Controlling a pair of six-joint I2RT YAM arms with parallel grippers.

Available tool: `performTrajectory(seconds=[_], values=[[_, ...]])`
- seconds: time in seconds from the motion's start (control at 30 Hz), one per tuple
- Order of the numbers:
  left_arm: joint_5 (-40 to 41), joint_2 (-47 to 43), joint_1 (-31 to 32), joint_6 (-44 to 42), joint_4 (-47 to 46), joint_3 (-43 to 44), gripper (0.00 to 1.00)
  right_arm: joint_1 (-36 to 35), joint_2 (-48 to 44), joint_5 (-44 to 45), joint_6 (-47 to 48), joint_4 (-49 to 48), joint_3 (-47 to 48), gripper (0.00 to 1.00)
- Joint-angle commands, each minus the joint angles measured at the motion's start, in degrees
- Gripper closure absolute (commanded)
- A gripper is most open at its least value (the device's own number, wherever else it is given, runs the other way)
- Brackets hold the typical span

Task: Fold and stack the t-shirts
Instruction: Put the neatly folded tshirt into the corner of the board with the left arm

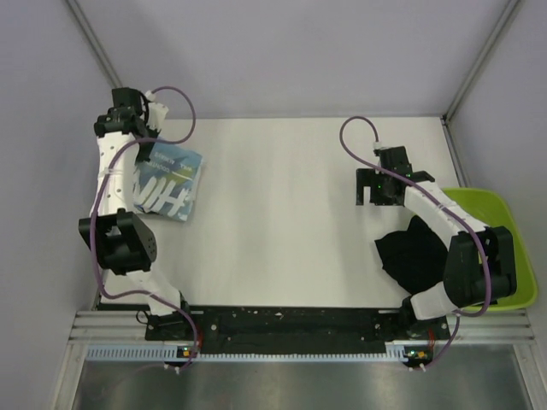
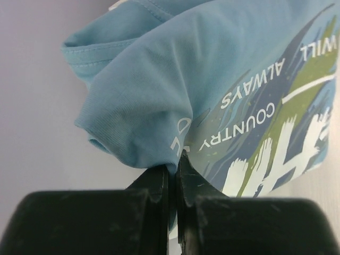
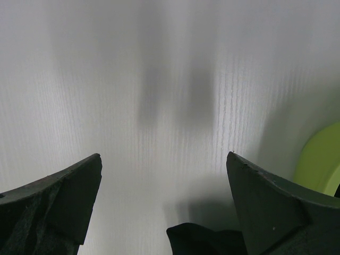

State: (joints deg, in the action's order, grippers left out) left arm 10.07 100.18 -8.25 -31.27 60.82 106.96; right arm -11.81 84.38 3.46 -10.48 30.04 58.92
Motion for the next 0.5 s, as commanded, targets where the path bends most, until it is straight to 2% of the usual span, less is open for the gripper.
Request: performTrajectory(seconds=[0.0, 0.13, 0.2, 0.23, 0.3, 0.37, 0.4, 0.47], values=[[-1.8, 3.1, -3.3, -1.3, -7.3, 1.0, 1.00, 0.1, -1.0, 1.1, 0.8, -0.4, 1.5, 0.01], [2.3, 9.8, -7.6, 0.3, -11.9, 2.6, 1.00, 0.1, -1.1, 0.8, 1.0, -0.2, 1.5, 0.01], [2.2, 14.6, -10.4, 2.6, -10.6, 6.4, 1.00, 0.1, -1.2, 0.8, 1.3, -0.2, 1.3, 0.01], [2.2, 16.2, -11.8, 3.1, -10.2, 7.4, 0.97, 0.2, -1.5, 0.8, 1.2, -0.2, 1.3, 0.01], [4.2, 17.6, -13.0, 3.6, -11.5, 7.0, 0.73, 0.1, -1.4, 0.7, 1.3, -0.1, 1.3, 0.01], [7.0, 17.5, -13.4, 3.1, -13.9, 4.5, 0.58, 0.1, -1.4, 0.6, 1.3, -0.2, 1.3, 0.01], [8.1, 16.7, -13.5, 2.8, -15.0, 3.2, 0.42, 0.1, -1.4, 0.4, 1.3, -0.1, 1.5, 0.01], [8.7, 14.3, -13.5, 2.4, -18.5, -0.3, 0.40, 0.1, -1.6, 0.2, 1.3, -0.2, 1.4, 0.01]])
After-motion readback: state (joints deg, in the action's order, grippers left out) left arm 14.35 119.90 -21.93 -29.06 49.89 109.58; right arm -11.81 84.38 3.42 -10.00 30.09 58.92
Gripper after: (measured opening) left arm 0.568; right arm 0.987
